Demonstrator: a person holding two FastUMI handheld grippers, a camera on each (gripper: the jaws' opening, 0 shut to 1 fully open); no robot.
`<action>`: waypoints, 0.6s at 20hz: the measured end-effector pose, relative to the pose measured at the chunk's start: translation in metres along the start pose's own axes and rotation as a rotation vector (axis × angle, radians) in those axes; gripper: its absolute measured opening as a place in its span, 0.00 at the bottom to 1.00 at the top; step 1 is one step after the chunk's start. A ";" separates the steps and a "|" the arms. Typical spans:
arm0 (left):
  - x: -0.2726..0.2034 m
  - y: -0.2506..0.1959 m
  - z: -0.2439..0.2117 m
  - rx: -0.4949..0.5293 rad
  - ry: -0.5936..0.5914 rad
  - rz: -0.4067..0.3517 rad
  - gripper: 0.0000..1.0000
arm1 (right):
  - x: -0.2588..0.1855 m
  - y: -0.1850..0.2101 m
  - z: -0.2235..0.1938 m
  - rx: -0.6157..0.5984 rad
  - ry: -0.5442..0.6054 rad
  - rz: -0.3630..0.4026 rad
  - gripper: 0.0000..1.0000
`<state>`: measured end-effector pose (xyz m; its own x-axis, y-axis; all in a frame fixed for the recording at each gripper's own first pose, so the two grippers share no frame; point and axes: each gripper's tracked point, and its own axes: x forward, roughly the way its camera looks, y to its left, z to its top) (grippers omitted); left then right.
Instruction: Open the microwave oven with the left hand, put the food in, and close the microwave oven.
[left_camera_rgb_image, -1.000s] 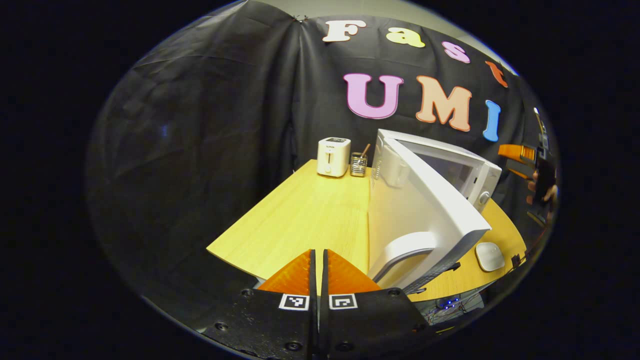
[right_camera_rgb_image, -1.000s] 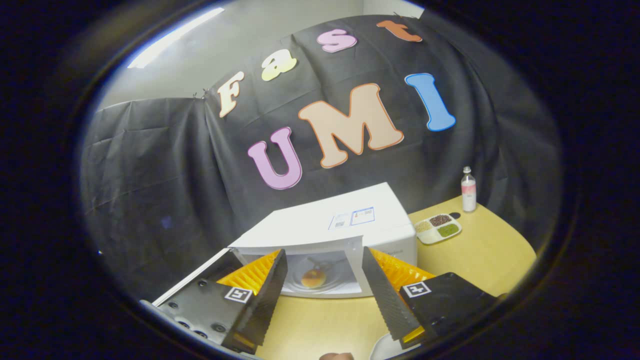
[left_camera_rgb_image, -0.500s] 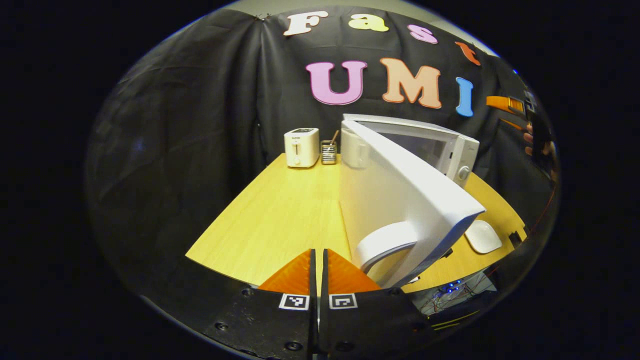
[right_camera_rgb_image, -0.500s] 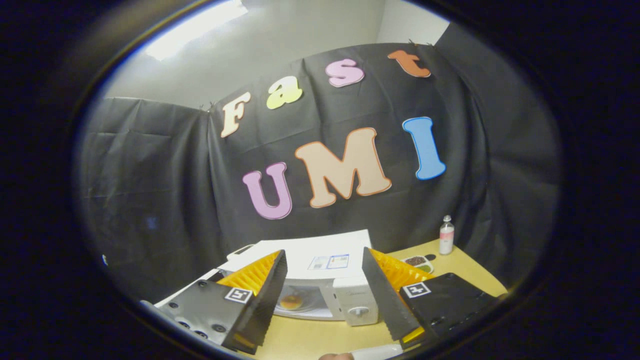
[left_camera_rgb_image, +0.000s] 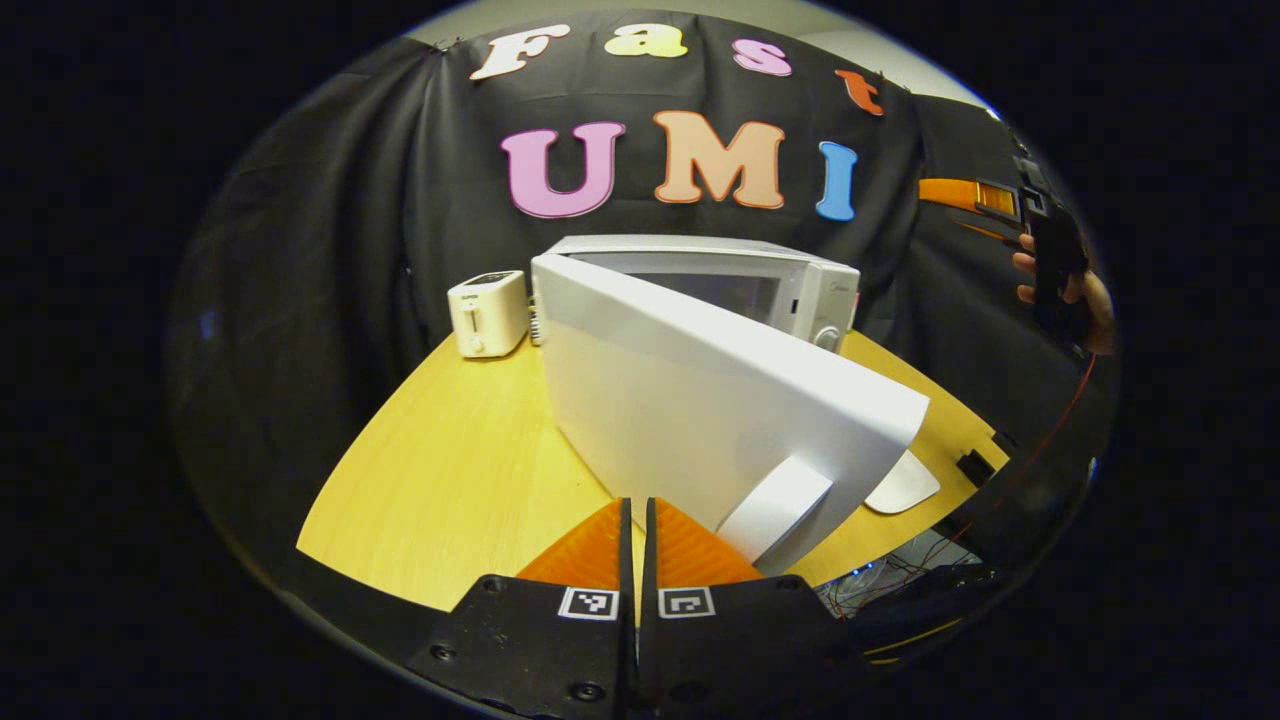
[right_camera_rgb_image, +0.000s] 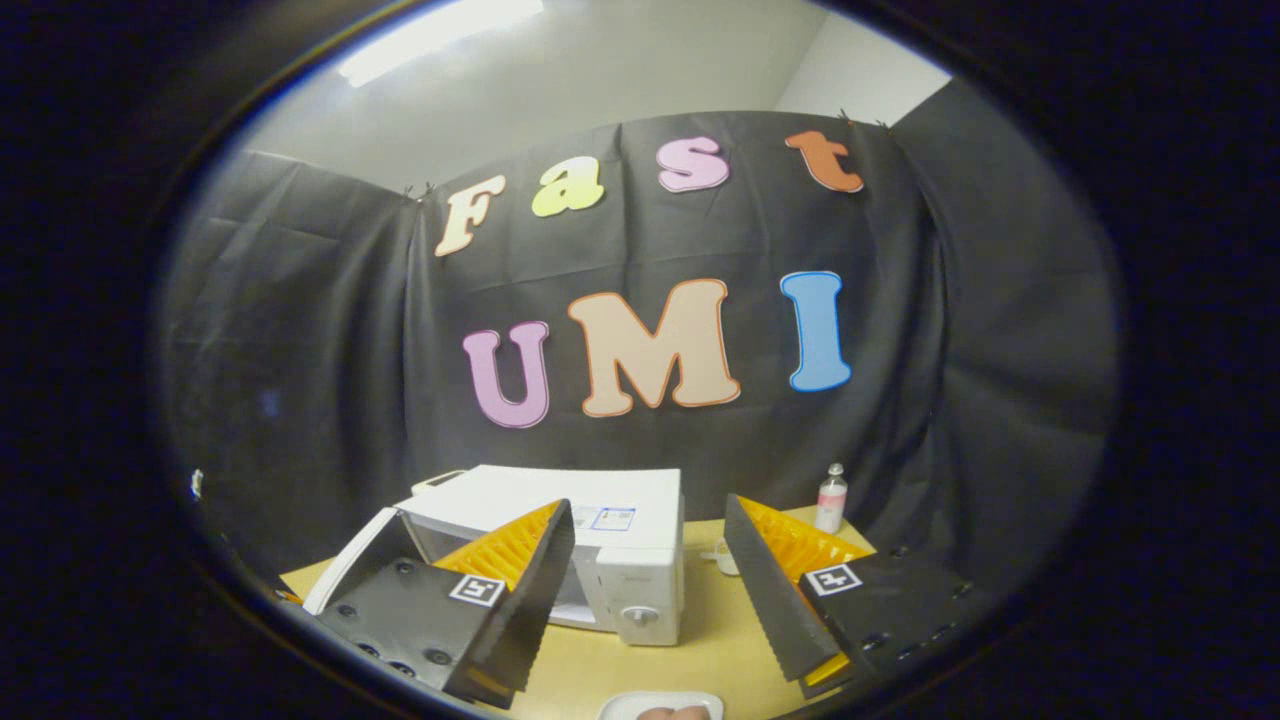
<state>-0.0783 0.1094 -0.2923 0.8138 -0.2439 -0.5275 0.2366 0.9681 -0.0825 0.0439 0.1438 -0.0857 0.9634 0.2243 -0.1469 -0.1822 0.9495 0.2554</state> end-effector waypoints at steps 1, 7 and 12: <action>0.005 -0.006 0.003 0.017 0.002 -0.016 0.01 | -0.005 0.000 0.002 -0.017 -0.003 0.001 0.82; 0.031 -0.027 0.022 0.094 -0.003 -0.064 0.00 | -0.032 0.010 -0.004 -0.125 0.013 0.044 0.82; 0.053 -0.038 0.042 0.106 0.001 -0.075 0.00 | -0.042 0.020 -0.004 -0.160 0.024 0.089 0.97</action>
<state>-0.0225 0.0576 -0.2818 0.7913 -0.3155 -0.5238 0.3520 0.9355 -0.0317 -0.0007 0.1539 -0.0784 0.9375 0.3125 -0.1533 -0.2975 0.9480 0.1133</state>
